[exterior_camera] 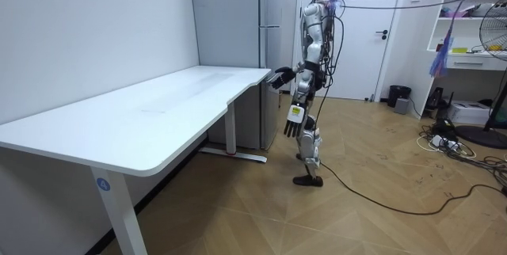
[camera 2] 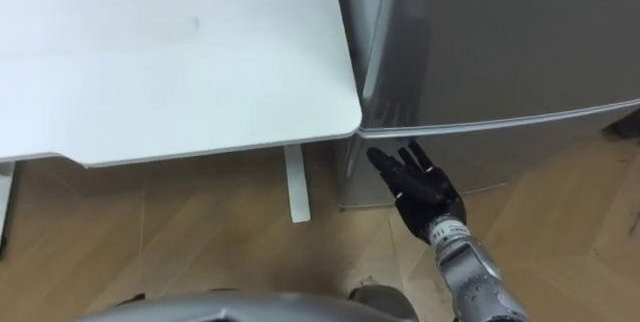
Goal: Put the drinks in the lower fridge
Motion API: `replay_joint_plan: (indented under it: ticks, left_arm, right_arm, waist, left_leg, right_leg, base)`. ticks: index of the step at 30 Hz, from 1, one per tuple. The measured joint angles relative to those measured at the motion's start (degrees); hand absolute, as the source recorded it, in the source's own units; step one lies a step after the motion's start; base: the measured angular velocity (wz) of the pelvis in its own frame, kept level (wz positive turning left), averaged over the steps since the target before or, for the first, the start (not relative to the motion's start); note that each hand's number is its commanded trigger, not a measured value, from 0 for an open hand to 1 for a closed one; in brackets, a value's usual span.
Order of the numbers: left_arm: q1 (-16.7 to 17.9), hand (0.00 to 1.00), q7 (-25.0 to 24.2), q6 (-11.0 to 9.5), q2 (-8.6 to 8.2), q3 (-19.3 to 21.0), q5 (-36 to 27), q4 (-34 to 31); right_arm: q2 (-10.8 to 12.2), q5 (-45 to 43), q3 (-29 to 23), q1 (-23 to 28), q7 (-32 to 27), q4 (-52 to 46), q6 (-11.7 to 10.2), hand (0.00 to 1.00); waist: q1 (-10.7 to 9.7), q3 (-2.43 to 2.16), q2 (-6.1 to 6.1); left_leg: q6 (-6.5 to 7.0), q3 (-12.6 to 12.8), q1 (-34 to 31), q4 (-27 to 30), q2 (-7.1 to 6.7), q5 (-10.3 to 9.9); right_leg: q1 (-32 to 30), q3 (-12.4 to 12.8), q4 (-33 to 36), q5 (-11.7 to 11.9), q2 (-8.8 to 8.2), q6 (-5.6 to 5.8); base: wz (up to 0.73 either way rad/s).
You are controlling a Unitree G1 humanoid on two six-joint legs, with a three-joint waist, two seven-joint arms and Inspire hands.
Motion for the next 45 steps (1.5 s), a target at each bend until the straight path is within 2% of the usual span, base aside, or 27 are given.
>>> replay_joint_plan:
  ticks: [4, 7, 12, 15, 17, 20, 27, 33, 36, 40, 45]
  left_arm:
    - [0.51, 0.0, 1.18, 0.04, -0.75, -0.87, 0.15, -0.04]
    - [1.11, 0.0, 1.43, 0.08, -1.06, -0.86, 0.15, -0.02]
    - [2.59, 0.0, 0.96, 1.04, -1.19, -0.84, 1.19, -0.02]
    - [2.87, 0.0, 0.96, 1.19, -1.14, -0.84, 1.17, 0.52]
    - [2.8, 0.0, 0.98, 1.49, -1.18, -0.85, 1.15, 0.55]
    - [2.82, 0.0, 1.13, 1.96, -1.23, -0.65, 1.15, 0.6]
    - [2.54, 0.0, 2.34, 2.28, -1.22, 0.51, 1.35, 0.28]
    - [2.49, 0.0, 2.09, 3.27, -1.56, 1.03, 4.37, 1.04]
    - [1.42, 0.0, 2.08, 4.46, -1.78, 1.42, 5.57, 2.25]
    - [1.05, 0.0, 1.03, 5.27, -1.89, 1.48, 8.1, 3.06]
    - [1.06, 0.0, 0.87, 5.68, -2.37, 1.53, 10.31, 3.55]
  right_arm:
    - [-0.2, -0.45, 0.0, -0.04, -0.54, -0.42, -0.04, 0.0]
    - [-0.39, -0.36, -0.02, -0.11, -0.75, -0.41, -0.03, 0.0]
    - [-0.45, -0.39, -0.01, -0.11, -0.74, -0.29, -0.04, 0.0]
    - [-0.47, -0.57, -0.03, -0.32, -0.52, 2.9, -0.13, 0.0]
    - [-0.46, -1.54, 0.0, -0.75, -0.53, 5.34, -0.08, 0.0]
    - [-0.43, -5.02, 0.02, -1.8, 0.21, 8.73, -0.12, 0.0]
    - [-0.41, -18.28, -0.09, -3.31, 1.59, 26.61, 0.09, 0.0]
    - [-0.14, -33.41, -2.43, -2.18, 2.03, 35.03, 1.23, 0.0]
    - [-0.1, -34.86, -2.75, -3.42, 2.39, 37.28, 1.23, 0.0]
    - [-0.08, -34.48, -3.84, -3.67, 2.61, 38.73, 2.4, 0.0]
    - [-0.04, -32.77, -4.44, -3.85, 3.04, 40.23, 2.83, 0.0]
  waist:
    - [0.06, 0.08, 0.95]
    - [0.08, 0.06, 1.11]
    - [0.22, -0.02, 0.64]
    - [0.18, 0.05, 0.07]
    - [0.28, -0.13, -0.47]
    - [0.2, -0.15, -0.89]
    - [0.25, -0.4, -2.07]
    - [0.19, -0.2, -2.48]
    - [-0.19, -0.15, -2.53]
    - [0.0, -0.09, -2.5]
    - [0.19, -0.13, -2.36]
  left_leg:
    - [-0.01, 0.0, 0.29, -0.41, 0.08, 0.0]
    - [-0.04, -0.25, 0.85, -0.69, 0.07, 0.02]
    - [-0.12, -0.52, 0.49, -0.48, 0.05, 0.11]
    - [-0.12, -1.58, 0.45, -0.01, 0.04, 0.11]
    - [-0.12, -2.1, 0.35, -0.05, 0.03, 0.11]
    - [-0.13, -2.58, 0.52, -0.14, 0.02, 0.11]
    - [-0.17, -3.47, 1.86, -0.85, -0.01, 0.09]
    - [-0.25, -3.8, 2.53, -1.69, -0.02, 0.05]
    - [-0.25, -4.83, 2.94, -1.73, -0.09, 0.05]
    - [-0.35, -6.08, 2.92, -1.78, -0.13, 0.11]
    - [-0.37, -6.41, 2.91, -1.81, -0.23, 0.12]
  right_leg:
    - [0.27, -0.01, 0.03, 0.05, 0.08, -0.09]
    - [0.91, -0.31, -0.03, 0.06, 0.08, -0.1]
    - [1.1, -0.69, -0.8, 0.12, 0.08, -0.18]
    - [2.0, -1.41, -1.8, 0.19, 0.17, -0.1]
    - [2.09, -1.79, -1.86, 0.18, 0.15, -0.09]
    - [2.7, -2.17, -2.28, 0.16, 0.18, -0.06]
    - [5.12, -3.04, -3.92, 0.13, 0.31, 0.03]
    - [6.02, -2.86, -4.62, 0.26, 0.53, 0.08]
    - [7.06, -3.29, -4.9, 0.26, 0.54, 0.1]
    - [7.64, -4.03, -5.1, 0.24, 0.55, 0.13]
    - [8.15, -4.38, -5.76, 0.24, 0.54, 0.13]
  base:
    - [0.0]
    - [0.03]
    - [0.02]
    - [0.15]
    - [0.15]
    - [0.09]
    - [0.1]
    - [0.01]
    - [0.14]
    - [0.16]
    - [0.04]
